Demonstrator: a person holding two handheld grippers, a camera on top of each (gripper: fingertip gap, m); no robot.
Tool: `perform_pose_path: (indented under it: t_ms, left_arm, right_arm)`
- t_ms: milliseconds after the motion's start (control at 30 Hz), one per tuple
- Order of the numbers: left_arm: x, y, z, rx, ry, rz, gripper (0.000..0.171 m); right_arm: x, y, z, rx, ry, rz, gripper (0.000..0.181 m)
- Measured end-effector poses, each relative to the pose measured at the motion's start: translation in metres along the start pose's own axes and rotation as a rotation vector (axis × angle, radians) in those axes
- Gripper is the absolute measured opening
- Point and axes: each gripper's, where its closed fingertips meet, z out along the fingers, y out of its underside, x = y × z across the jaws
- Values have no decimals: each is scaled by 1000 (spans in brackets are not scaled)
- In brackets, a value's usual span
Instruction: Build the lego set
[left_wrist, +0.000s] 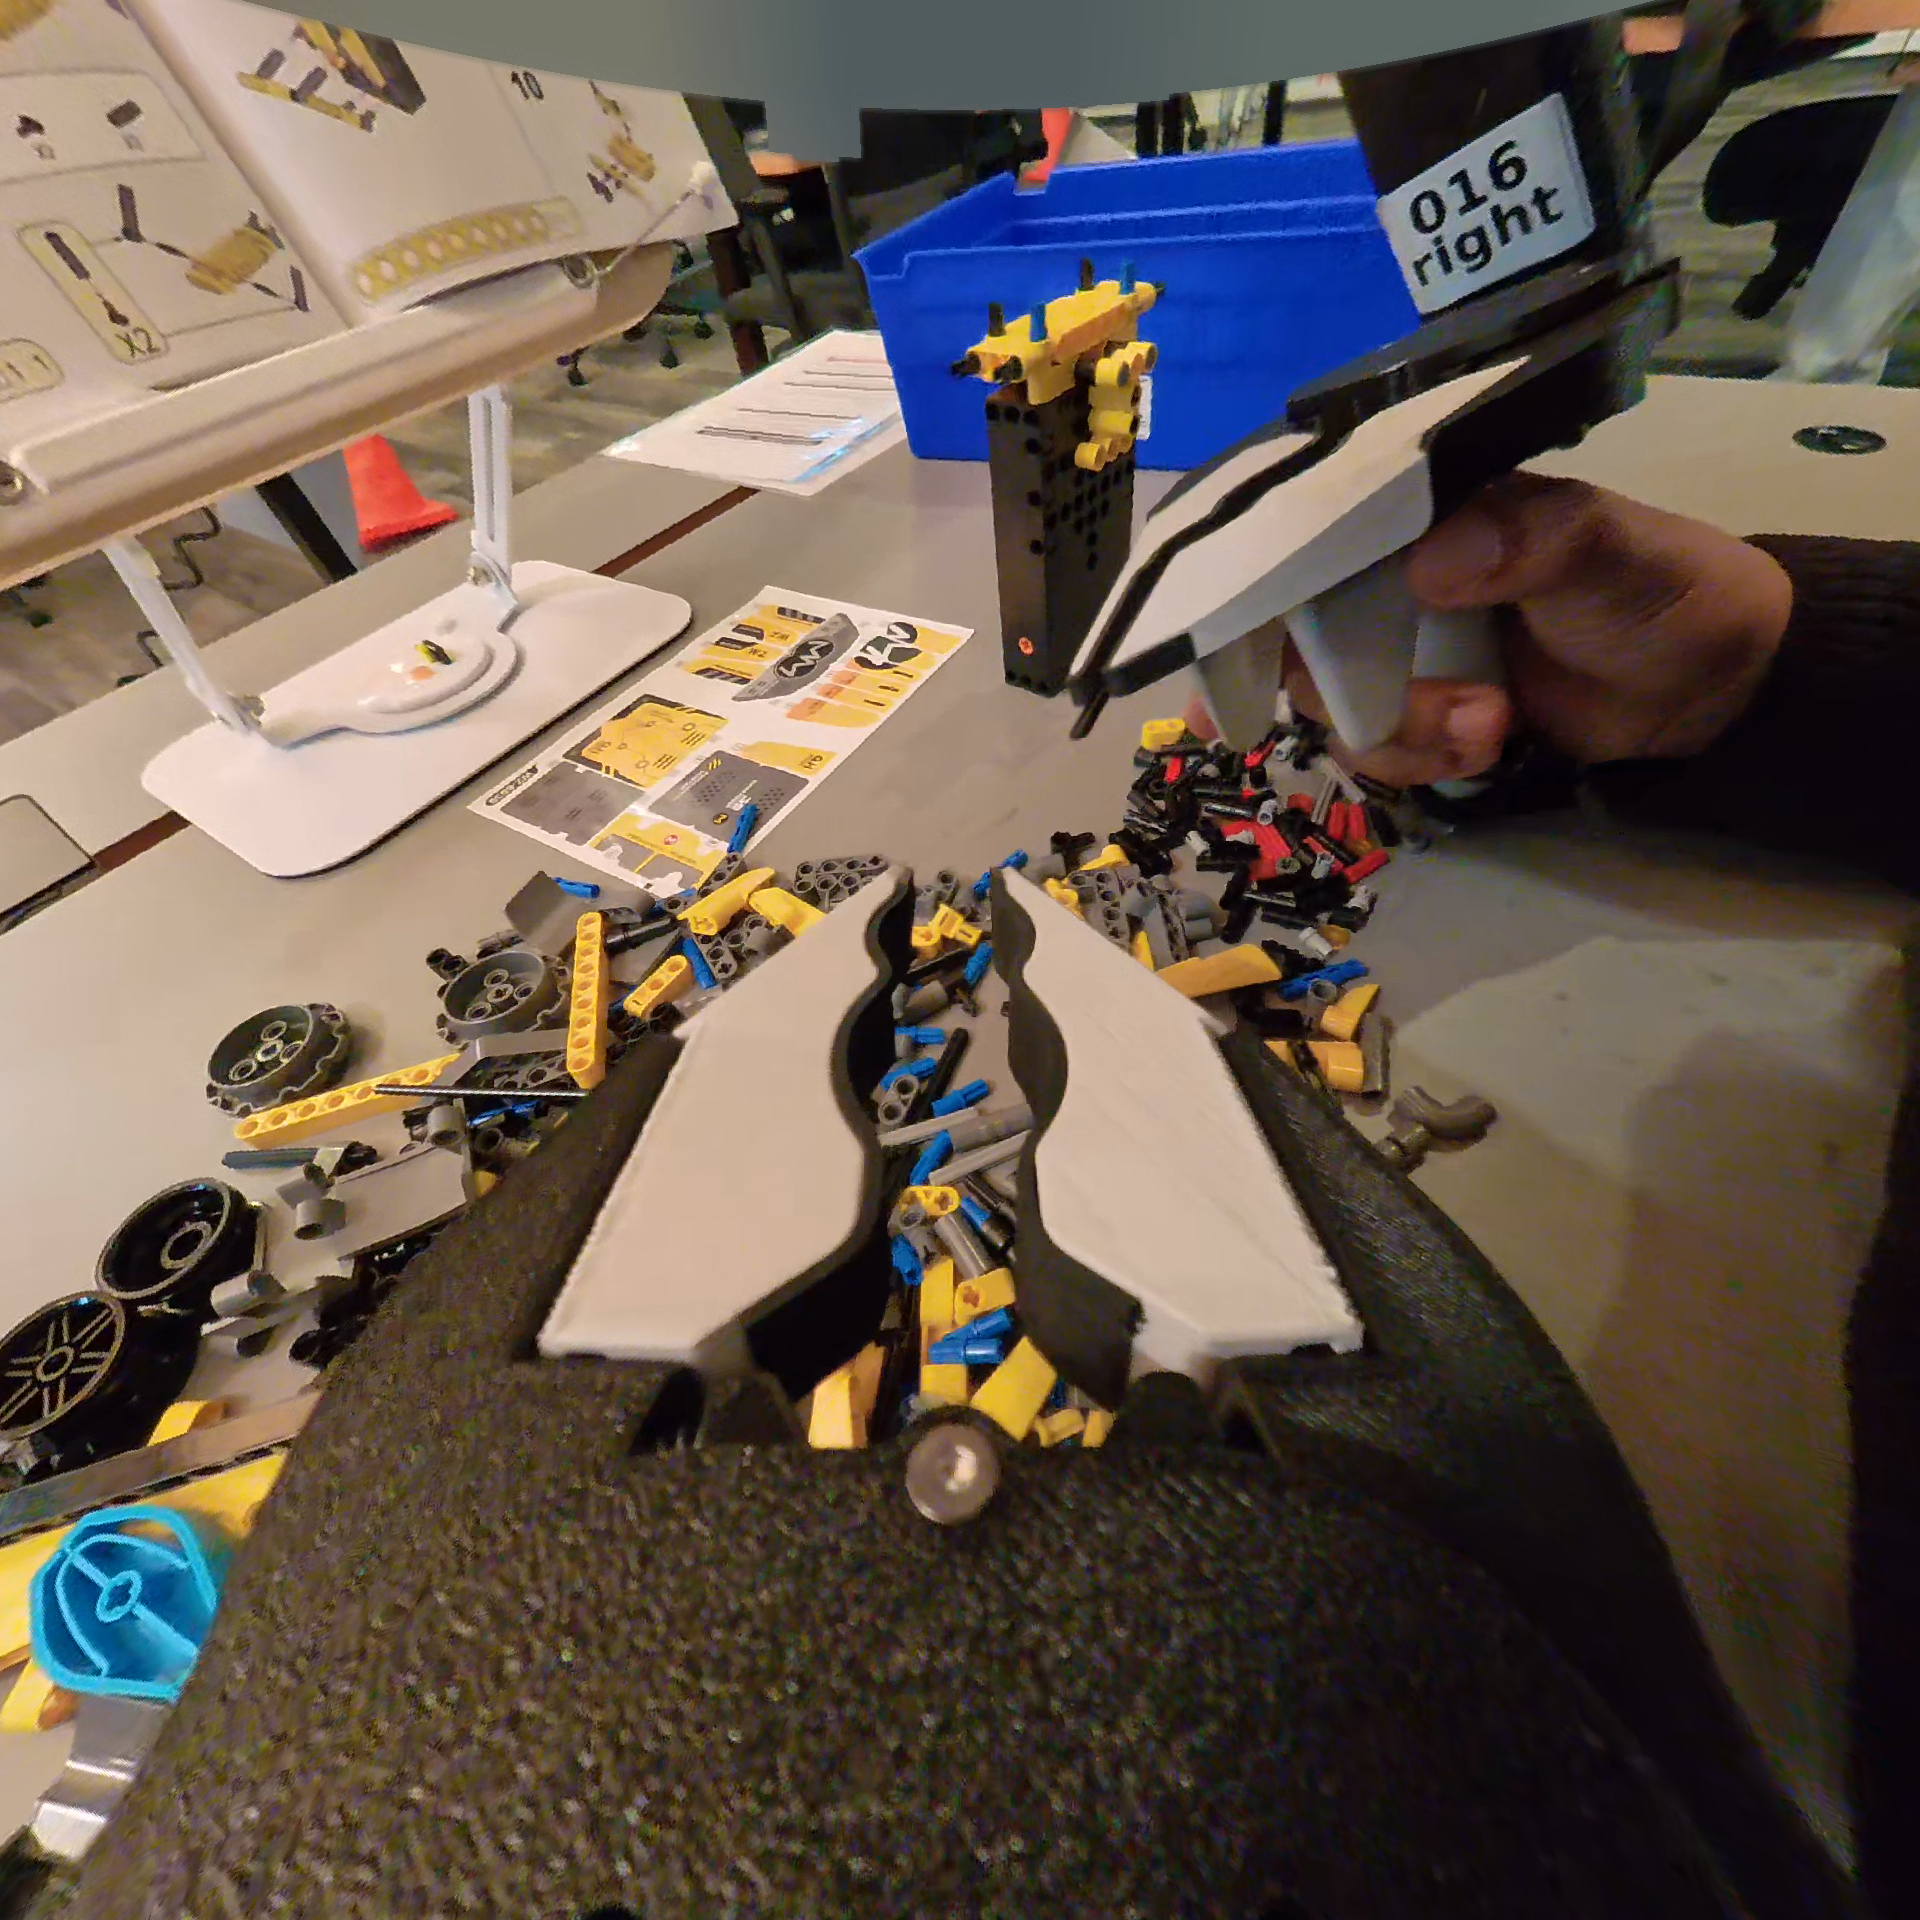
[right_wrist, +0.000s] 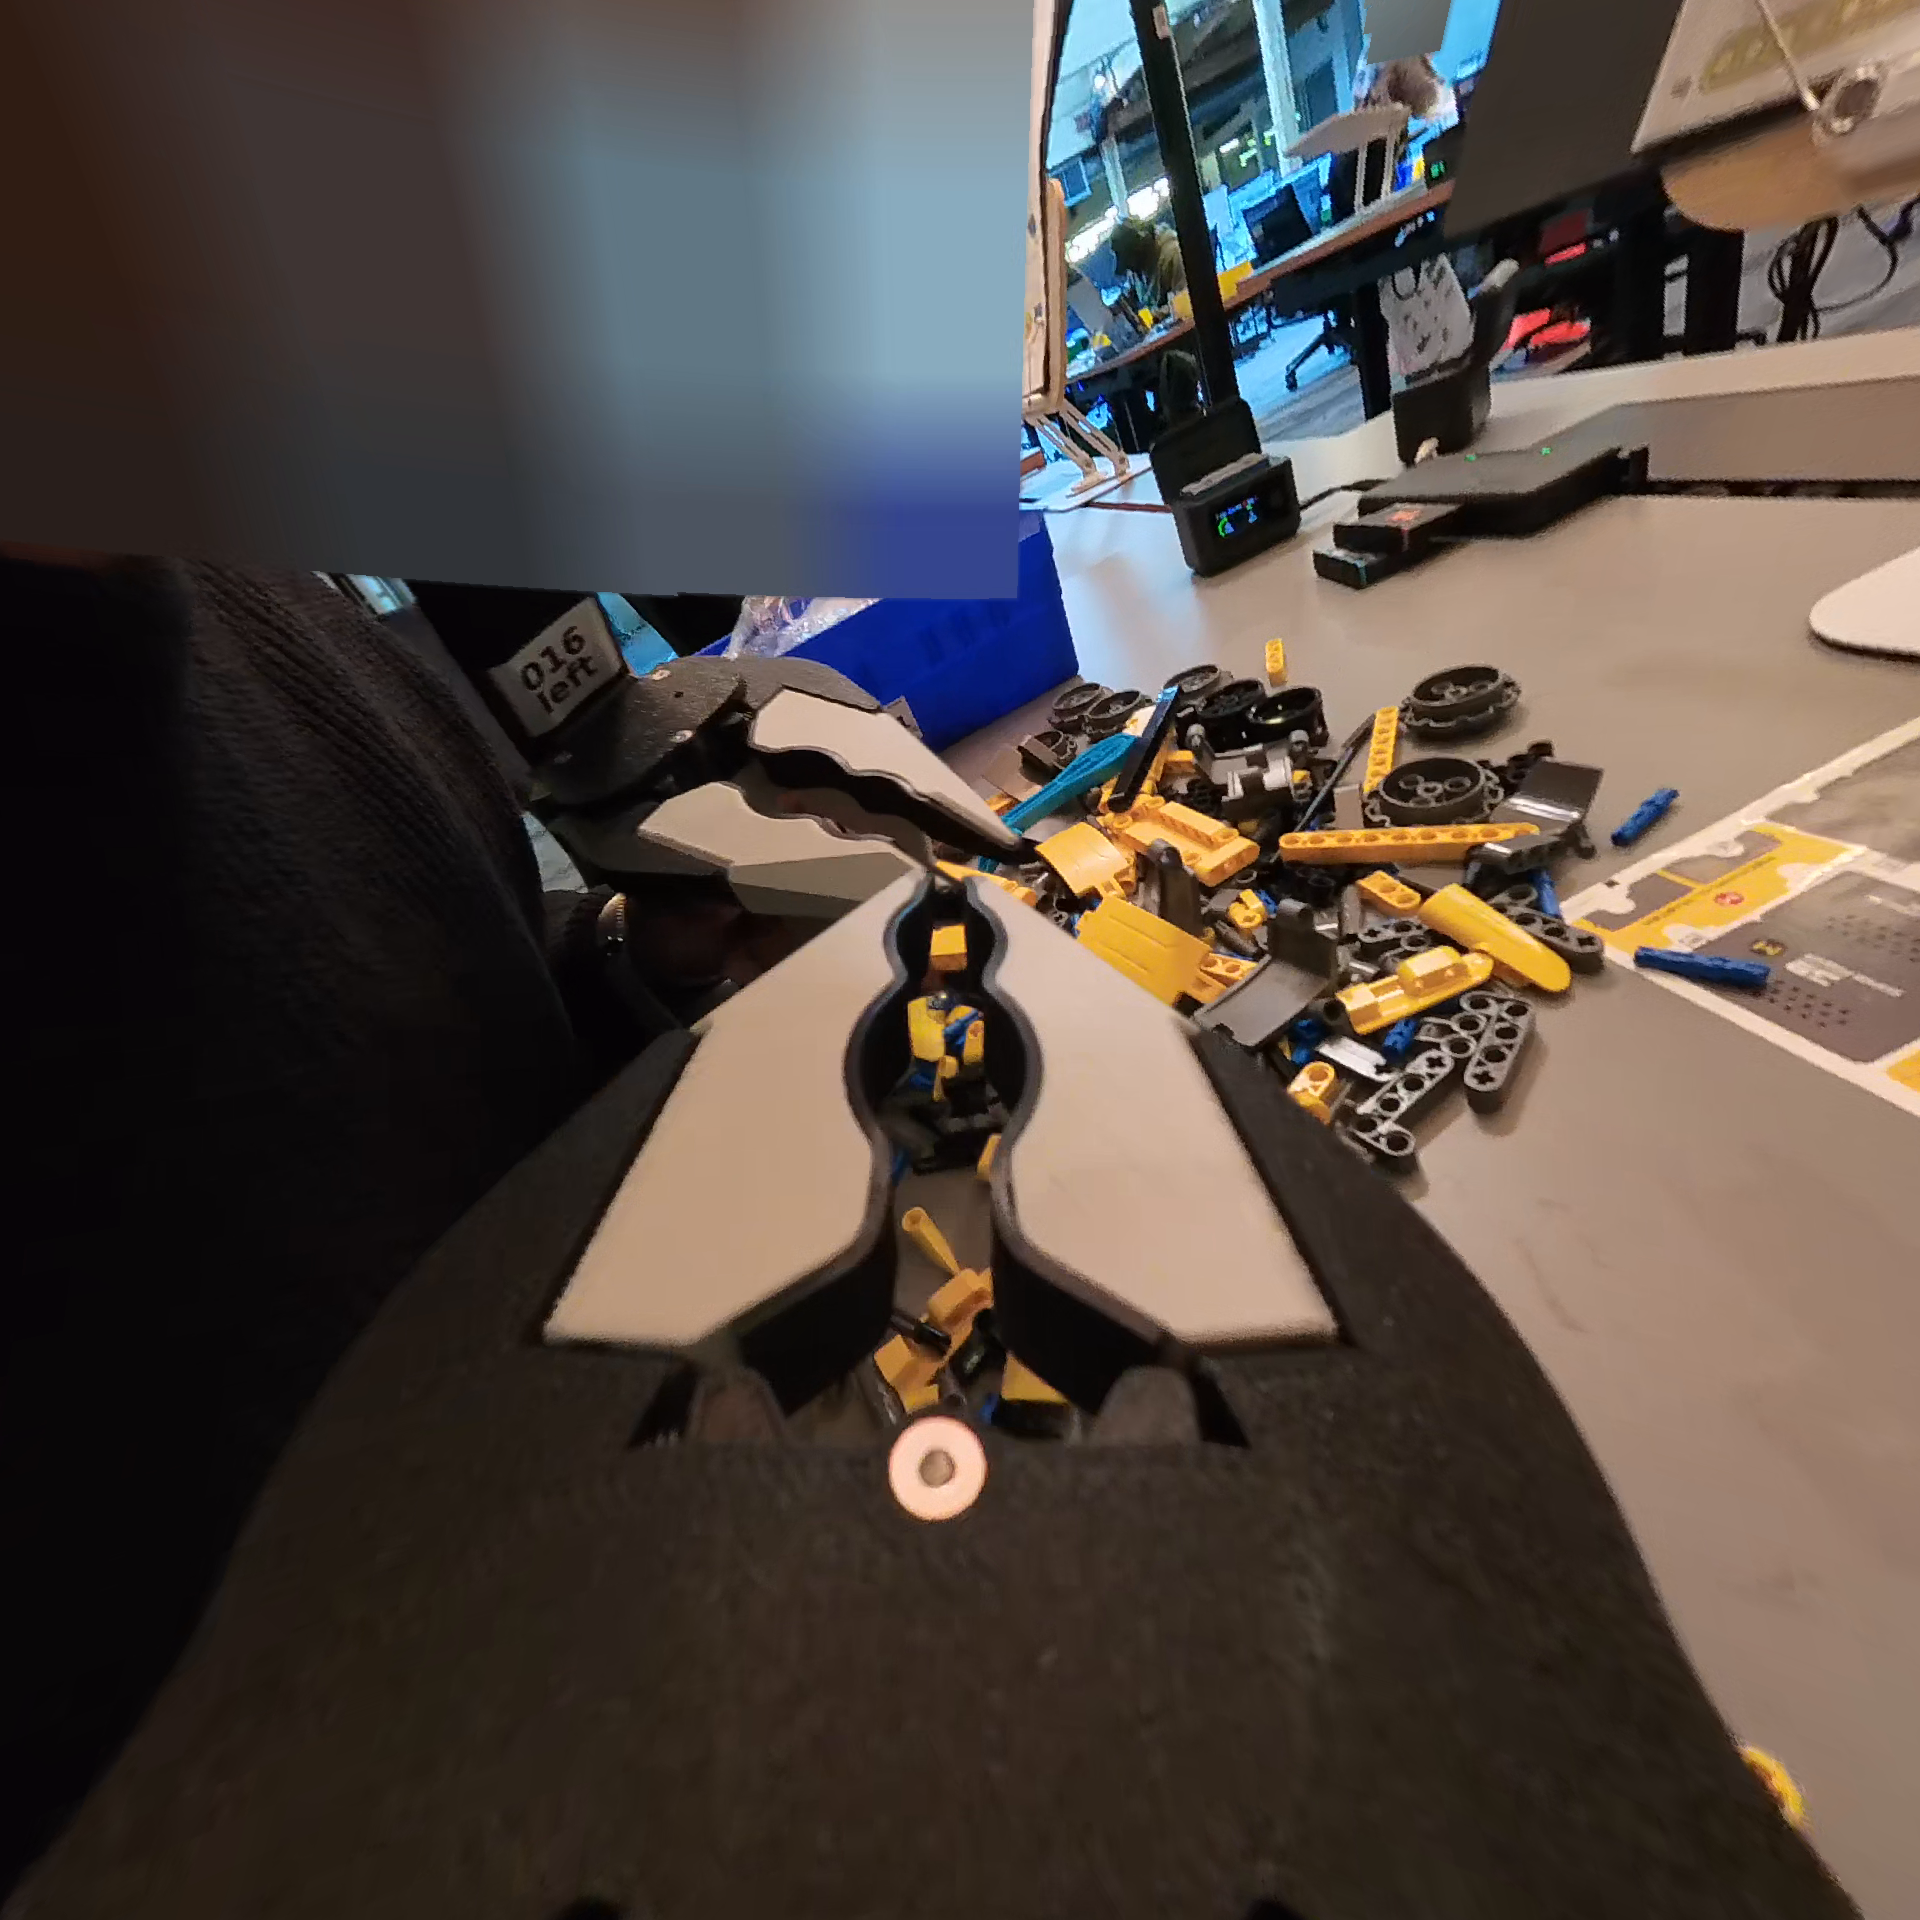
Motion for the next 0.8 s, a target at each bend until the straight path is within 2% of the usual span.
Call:
perform_pose_path:
  t_ms: [567,800]
  left_arm:
    - [-5,1,0,-2,4,-57,15]
    - [-4,-4,-3,15,2,-60,15]
  right_arm:
    - [-1,2,2,-14,-3,-8,4]
    - [-8,-2,0,-19,26,-79,4]
